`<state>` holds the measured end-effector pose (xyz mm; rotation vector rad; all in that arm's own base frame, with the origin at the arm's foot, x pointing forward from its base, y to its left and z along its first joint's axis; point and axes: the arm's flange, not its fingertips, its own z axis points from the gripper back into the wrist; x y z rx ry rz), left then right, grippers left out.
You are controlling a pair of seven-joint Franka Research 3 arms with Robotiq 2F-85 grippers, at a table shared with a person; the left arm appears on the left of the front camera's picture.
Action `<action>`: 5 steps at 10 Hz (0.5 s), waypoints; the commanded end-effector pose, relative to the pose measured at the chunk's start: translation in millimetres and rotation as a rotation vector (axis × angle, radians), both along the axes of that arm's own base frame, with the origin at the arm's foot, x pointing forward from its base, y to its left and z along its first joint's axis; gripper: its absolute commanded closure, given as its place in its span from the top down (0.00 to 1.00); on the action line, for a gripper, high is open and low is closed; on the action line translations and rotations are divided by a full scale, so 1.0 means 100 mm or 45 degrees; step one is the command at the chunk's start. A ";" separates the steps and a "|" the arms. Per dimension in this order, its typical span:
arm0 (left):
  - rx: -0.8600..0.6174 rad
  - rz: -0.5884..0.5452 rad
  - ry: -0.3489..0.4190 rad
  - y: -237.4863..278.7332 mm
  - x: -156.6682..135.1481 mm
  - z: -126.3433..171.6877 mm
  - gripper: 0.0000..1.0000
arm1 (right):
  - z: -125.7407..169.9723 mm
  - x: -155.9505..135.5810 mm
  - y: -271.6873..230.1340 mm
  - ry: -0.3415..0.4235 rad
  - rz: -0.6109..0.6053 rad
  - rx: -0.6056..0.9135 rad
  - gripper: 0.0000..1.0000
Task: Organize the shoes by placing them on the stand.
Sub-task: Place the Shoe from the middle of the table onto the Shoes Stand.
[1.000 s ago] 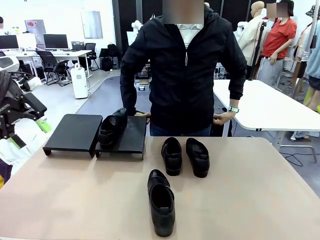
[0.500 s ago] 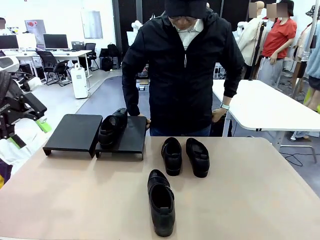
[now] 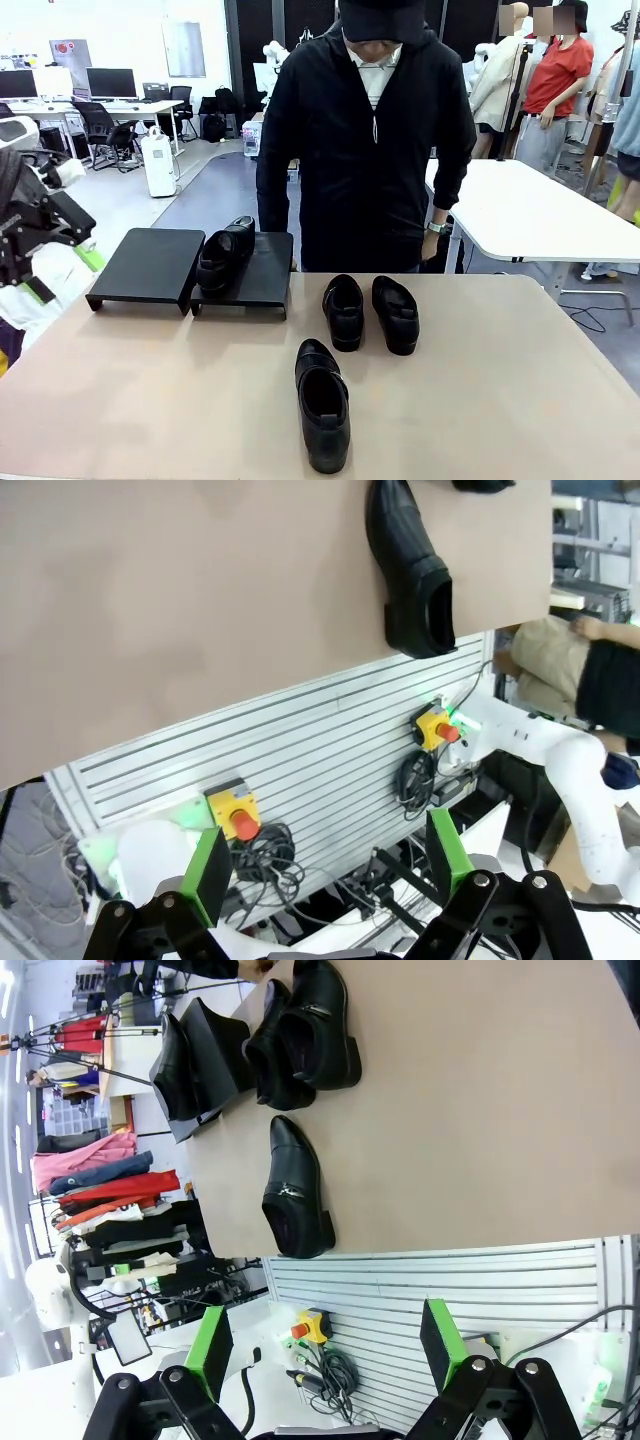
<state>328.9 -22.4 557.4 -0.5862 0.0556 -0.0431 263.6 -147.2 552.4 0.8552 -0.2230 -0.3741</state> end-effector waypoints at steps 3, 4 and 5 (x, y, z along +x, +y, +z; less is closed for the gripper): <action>0.030 0.137 0.003 -0.34 -0.10 -0.11 1.00 | 0.02 0.00 0.00 -0.033 0.013 0.022 1.00; 0.026 0.109 -0.010 -0.76 -0.20 -0.23 1.00 | 0.02 0.00 0.00 -0.033 0.013 0.022 1.00; 0.042 0.062 -0.041 -1.14 -0.26 -0.35 1.00 | 0.02 0.00 0.00 -0.033 0.013 0.022 1.00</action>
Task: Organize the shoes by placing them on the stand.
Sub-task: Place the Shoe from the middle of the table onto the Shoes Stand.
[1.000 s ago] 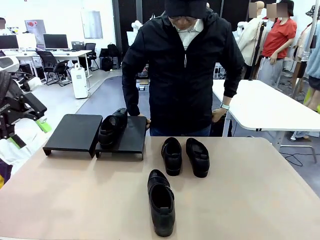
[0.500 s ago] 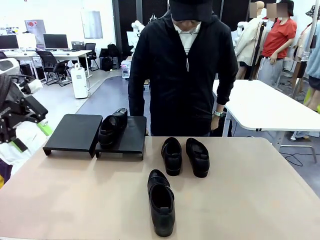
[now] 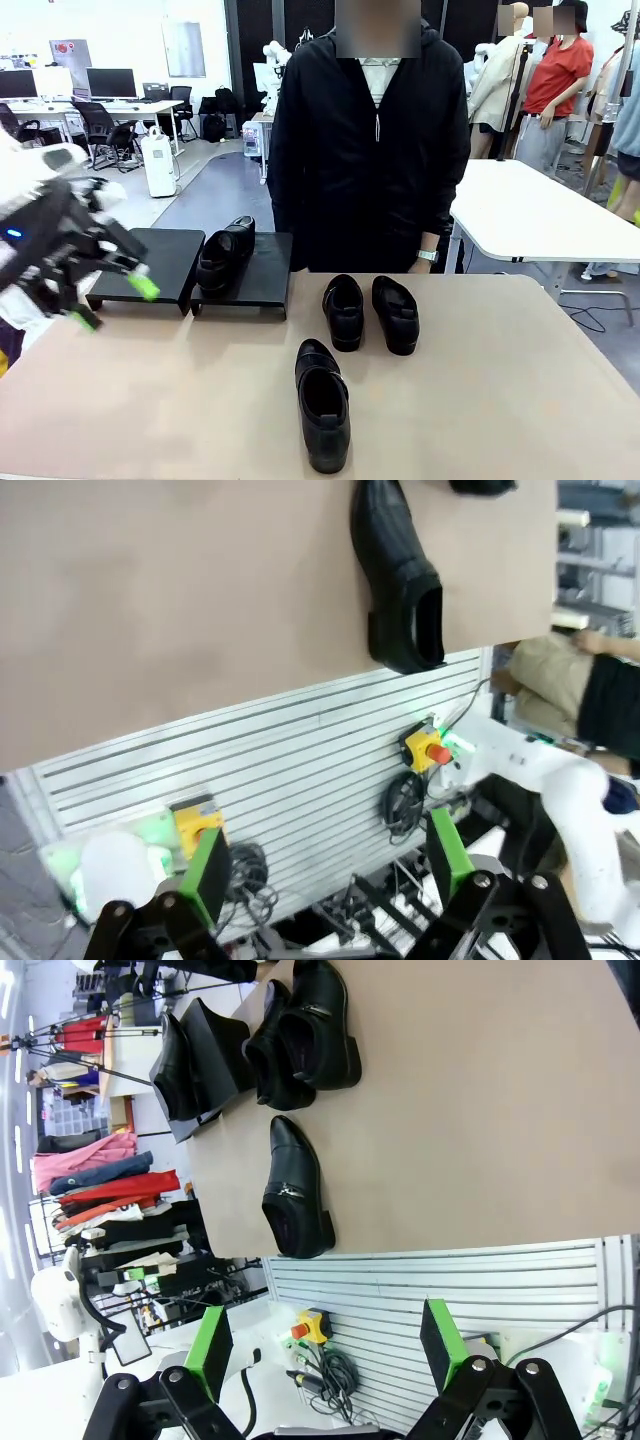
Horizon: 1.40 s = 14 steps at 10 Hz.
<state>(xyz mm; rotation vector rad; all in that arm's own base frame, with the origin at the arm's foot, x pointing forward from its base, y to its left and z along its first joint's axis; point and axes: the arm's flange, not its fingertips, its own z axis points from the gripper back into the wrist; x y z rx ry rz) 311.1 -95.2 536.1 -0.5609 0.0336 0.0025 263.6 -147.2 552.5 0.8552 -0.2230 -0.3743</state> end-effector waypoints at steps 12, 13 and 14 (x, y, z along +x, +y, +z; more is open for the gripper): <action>0.329 -0.217 -0.061 -2.57 -0.05 -1.39 1.00 | 0.02 0.00 0.00 -0.033 0.014 0.022 1.00; 0.374 -0.214 -0.070 -2.63 -0.05 -1.49 1.00 | 0.02 0.00 0.00 -0.033 0.014 0.022 1.00; 0.402 -0.161 -0.112 -2.69 0.00 -1.59 1.00 | 0.02 0.00 0.00 -0.033 0.014 0.022 1.00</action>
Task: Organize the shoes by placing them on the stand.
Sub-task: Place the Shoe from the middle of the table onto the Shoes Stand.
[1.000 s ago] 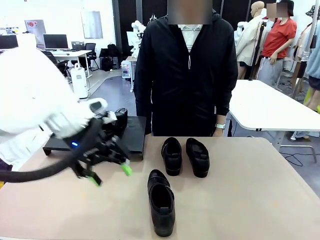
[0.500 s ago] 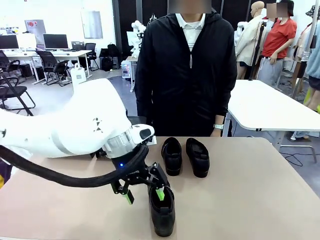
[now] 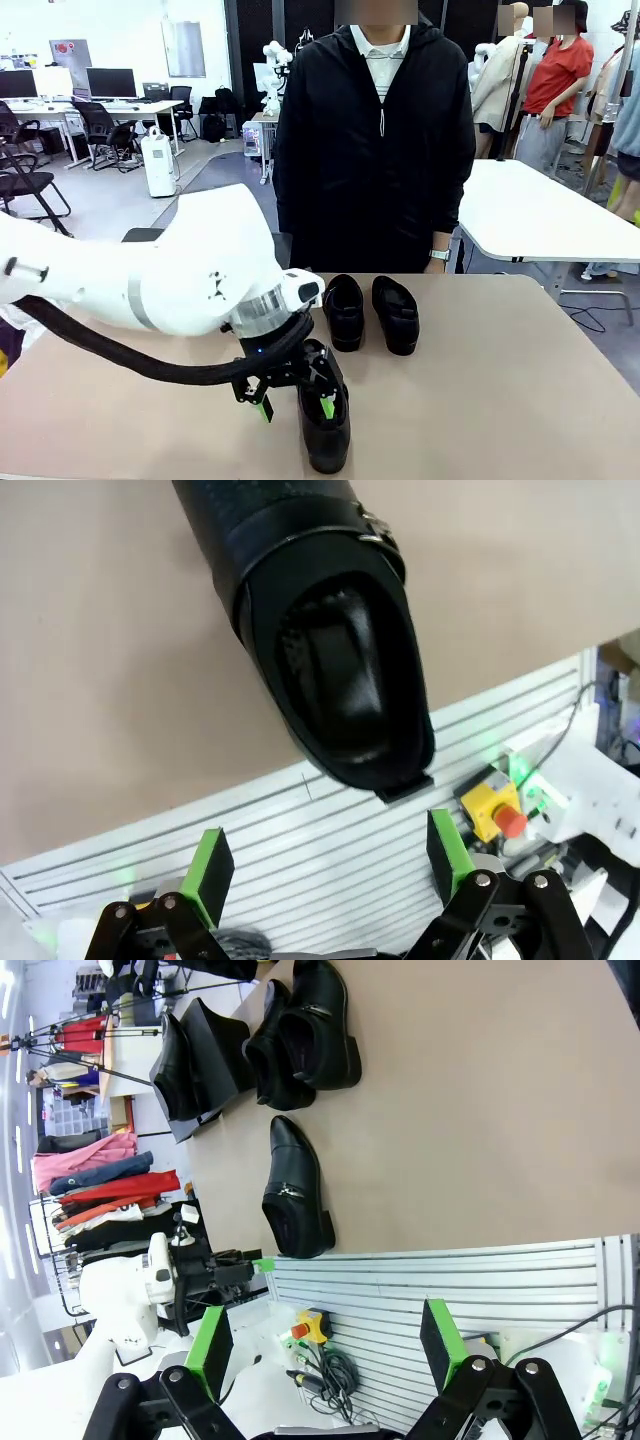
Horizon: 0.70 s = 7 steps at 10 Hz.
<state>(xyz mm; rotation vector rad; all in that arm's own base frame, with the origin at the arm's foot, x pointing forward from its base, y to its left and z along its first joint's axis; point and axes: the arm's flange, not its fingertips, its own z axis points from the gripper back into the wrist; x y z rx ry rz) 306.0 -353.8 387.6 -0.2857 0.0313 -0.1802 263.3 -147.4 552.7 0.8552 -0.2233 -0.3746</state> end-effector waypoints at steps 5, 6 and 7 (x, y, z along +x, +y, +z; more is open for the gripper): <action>0.081 0.232 -0.082 -0.21 0.36 -0.49 1.00 | 0.02 0.00 0.00 -0.032 0.014 0.022 1.00; 0.075 0.255 -0.091 -0.20 0.39 -0.54 1.00 | 0.02 0.00 0.00 -0.032 0.014 0.022 1.00; 0.085 0.267 -0.081 -0.20 0.42 -0.58 1.00 | 0.02 0.00 0.00 -0.032 0.014 0.022 1.00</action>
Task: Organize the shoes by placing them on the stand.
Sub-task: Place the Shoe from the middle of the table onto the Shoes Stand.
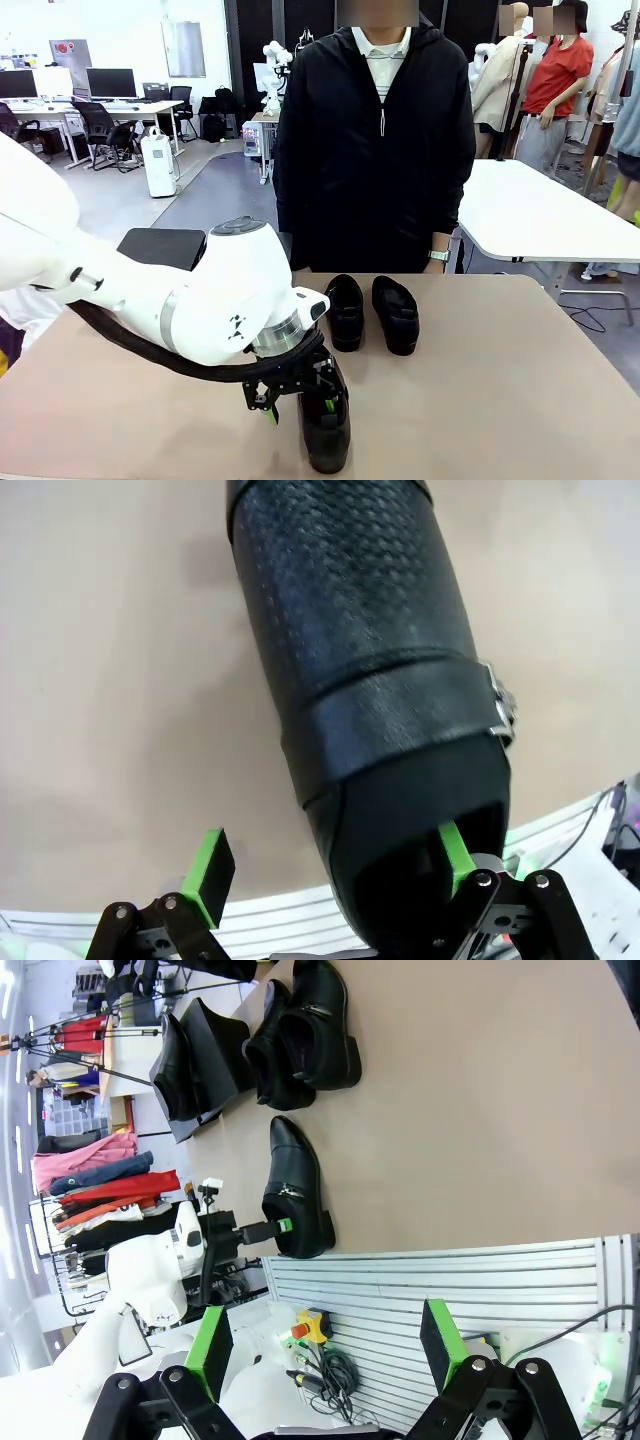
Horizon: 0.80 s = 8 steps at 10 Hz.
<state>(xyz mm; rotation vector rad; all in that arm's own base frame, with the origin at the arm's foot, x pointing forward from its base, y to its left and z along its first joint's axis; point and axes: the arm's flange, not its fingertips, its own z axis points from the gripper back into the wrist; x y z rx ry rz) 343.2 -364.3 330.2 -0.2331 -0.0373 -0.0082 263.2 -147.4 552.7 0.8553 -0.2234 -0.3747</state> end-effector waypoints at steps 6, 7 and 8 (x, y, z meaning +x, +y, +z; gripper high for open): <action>0.058 0.041 -0.028 -0.09 0.08 -0.04 0.00 | 0.01 0.00 0.00 -0.032 0.014 0.022 1.00; 0.050 0.043 -0.027 -0.08 0.08 -0.04 0.00 | 0.01 0.00 0.00 -0.032 0.014 0.022 1.00; 0.043 0.046 -0.029 -0.07 0.08 -0.03 0.00 | 0.01 0.00 0.00 -0.032 0.014 0.022 1.00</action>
